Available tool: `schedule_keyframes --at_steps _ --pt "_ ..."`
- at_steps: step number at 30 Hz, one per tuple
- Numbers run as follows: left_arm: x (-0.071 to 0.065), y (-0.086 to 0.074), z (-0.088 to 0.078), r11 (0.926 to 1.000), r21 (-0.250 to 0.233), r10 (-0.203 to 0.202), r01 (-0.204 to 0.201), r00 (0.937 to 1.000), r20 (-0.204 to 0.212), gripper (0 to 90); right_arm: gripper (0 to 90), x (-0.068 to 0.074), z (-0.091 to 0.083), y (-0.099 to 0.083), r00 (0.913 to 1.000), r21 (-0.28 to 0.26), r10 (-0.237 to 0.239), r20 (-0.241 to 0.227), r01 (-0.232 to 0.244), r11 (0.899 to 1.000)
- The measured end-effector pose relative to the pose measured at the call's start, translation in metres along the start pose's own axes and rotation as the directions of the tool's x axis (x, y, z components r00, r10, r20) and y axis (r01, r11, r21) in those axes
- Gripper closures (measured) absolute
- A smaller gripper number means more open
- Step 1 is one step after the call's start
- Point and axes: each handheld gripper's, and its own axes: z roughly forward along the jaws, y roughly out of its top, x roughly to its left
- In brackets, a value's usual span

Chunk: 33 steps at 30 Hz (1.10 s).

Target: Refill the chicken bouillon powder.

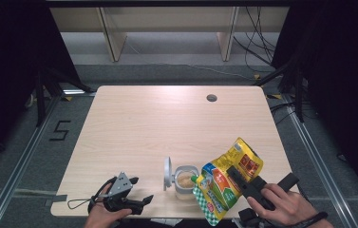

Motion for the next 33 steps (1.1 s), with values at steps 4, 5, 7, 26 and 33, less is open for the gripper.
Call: schedule_keyframes --at_steps 4,5,7,26,33 --pt "-0.001 0.0 0.0 1.0 -0.005 -0.007 0.007 1.0 -0.007 16.7 64.8 0.006 0.002 -0.002 0.9967 -0.028 0.038 0.072 -0.036 0.999" --pt "-0.001 0.0 0.0 0.9999 -0.008 -0.009 0.009 0.9999 -0.01 16.7 64.8 0.004 0.003 -0.002 0.9972 -0.032 0.03 0.069 -0.027 0.999" --pt "0.0 0.0 0.0 0.9998 -0.019 0.011 -0.011 0.9999 -0.007 16.7 64.8 0.005 0.002 -0.003 0.996 -0.025 0.044 0.078 -0.042 0.999" --pt "0.0 0.0 0.0 0.9999 -0.008 0.008 -0.008 0.9999 -0.007 16.7 64.9 0.004 0.002 -0.003 0.9971 -0.026 -0.005 0.076 0.007 1.0" --pt "0.001 0.0 -0.002 0.9997 0.002 0.022 -0.022 0.9997 -0.008 16.7 64.9 0.005 0.005 -0.002 0.9974 -0.035 0.024 0.068 -0.022 0.999"
